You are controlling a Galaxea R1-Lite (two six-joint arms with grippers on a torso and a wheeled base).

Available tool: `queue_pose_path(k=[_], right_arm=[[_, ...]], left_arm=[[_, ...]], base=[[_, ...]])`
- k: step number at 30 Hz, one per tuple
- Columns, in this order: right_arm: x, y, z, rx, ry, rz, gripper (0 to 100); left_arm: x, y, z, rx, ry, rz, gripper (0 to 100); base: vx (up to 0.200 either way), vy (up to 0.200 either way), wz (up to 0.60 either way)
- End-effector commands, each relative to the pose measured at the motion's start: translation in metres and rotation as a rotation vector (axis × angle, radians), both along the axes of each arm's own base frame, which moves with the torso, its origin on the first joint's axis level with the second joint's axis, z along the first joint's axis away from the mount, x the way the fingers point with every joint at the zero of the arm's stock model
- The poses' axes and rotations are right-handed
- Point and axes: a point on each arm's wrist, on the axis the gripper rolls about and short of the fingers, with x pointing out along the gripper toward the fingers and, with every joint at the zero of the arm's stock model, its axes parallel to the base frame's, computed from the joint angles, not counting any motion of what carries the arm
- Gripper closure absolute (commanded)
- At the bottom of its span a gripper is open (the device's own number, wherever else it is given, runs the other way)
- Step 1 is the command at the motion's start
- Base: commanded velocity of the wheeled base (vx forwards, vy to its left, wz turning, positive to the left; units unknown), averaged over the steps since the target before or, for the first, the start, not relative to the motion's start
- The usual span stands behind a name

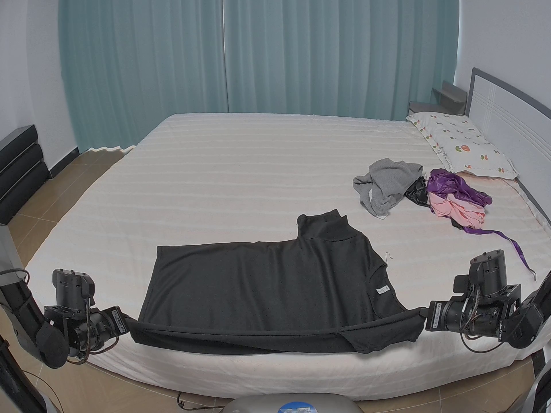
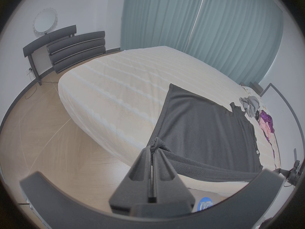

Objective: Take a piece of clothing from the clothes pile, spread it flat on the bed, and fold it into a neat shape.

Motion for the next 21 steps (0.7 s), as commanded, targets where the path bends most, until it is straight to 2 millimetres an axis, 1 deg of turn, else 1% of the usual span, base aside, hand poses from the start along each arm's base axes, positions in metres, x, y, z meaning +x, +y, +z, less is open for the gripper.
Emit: queue_pose_path(k=[1, 4, 6, 10, 15, 21], right_arm=[[0.005, 0.001, 0.003, 0.003, -0.019, -0.003, 100], [0.010, 0.000, 0.009, 0.011, -0.050, -0.014, 100], [0.010, -0.001, 0.011, 0.011, -0.054, -0.019, 100], [0.010, -0.002, 0.012, 0.013, -0.060, -0.020, 100], [0.009, -0.002, 0.013, 0.013, -0.060, -0.020, 100], [0.010, -0.002, 0.012, 0.010, -0.058, -0.017, 100]], left_arm=[[0.002, -0.002, -0.007, 0.001, 0.032, -0.008, 100], [0.003, -0.002, -0.007, 0.001, 0.029, -0.008, 100], [0.002, -0.002, -0.005, 0.000, 0.019, -0.008, 100], [0.002, -0.002, -0.004, 0.000, 0.016, -0.008, 100], [-0.002, -0.002, 0.002, -0.001, -0.007, -0.012, 100], [0.002, -0.004, 0.000, -0.001, -0.005, -0.020, 100]], base=[[0.000, 0.000, 0.00], [0.000, 0.000, 0.00], [0.000, 0.000, 0.00], [0.000, 0.000, 0.00], [0.000, 0.000, 0.00], [0.000, 0.000, 0.00]])
